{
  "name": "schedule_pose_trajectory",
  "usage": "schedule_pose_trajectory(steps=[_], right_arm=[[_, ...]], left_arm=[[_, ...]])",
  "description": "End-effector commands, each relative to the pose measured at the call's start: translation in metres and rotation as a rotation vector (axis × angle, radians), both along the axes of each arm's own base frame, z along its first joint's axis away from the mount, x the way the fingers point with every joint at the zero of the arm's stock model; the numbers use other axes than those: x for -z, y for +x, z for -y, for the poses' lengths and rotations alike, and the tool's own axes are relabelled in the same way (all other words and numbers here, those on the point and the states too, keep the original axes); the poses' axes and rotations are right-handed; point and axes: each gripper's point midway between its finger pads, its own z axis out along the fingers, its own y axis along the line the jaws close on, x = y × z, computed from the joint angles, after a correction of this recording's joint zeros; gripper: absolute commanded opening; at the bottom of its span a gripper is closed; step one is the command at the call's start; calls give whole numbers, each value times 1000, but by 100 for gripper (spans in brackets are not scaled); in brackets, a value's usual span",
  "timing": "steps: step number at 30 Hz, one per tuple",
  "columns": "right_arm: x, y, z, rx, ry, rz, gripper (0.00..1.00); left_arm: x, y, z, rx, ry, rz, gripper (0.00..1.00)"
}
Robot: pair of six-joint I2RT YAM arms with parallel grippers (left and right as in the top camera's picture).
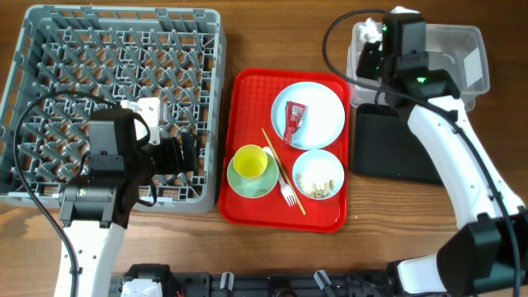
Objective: Sort waste into correct bins and load items into the dishwasher rack
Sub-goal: 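Carry the tissue with the right gripper and drop it in the clear bin, then grasp the red snack wrapper on the plate with the right gripper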
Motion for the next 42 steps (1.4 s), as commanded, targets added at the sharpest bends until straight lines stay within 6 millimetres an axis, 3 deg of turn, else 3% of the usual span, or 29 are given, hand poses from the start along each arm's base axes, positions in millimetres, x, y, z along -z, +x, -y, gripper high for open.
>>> schedule_pose_trajectory(steps=[1,4,6,8,13,16,22,26,28,37,42], right_arm=[[30,12,26,99,-30,-37,19],[43,20,29,96,-16,-48,34],[40,26,22,46,12,-28,56],[29,34,11,-27,39,18,76],[-2,31,-27,-217,151,86,100],[-1,15,-58,-313,266,35,100],[38,-26,-119,-382,255,-139,100],[65,-43,-145,-338,220,-226,99],[84,-52,-156,-301,217,-287,93],[171,-81,-167,-195,217,-541,78],[198,-90,-163,-162,200,-618,60]], left_arm=[[-7,3,1,-4,-7,14,100],[-7,3,1,-4,-7,14,100],[-7,3,1,-4,-7,14,100],[-7,3,1,-3,-7,14,100],[-7,3,1,-4,-7,13,100],[-7,3,1,-4,-7,14,100],[-7,3,1,-3,-7,13,100],[-7,2,1,-4,-7,10,100],[-6,2,1,-4,-7,10,100],[-6,1,1,-4,-7,6,100],[-6,1,1,-4,-7,6,100]])
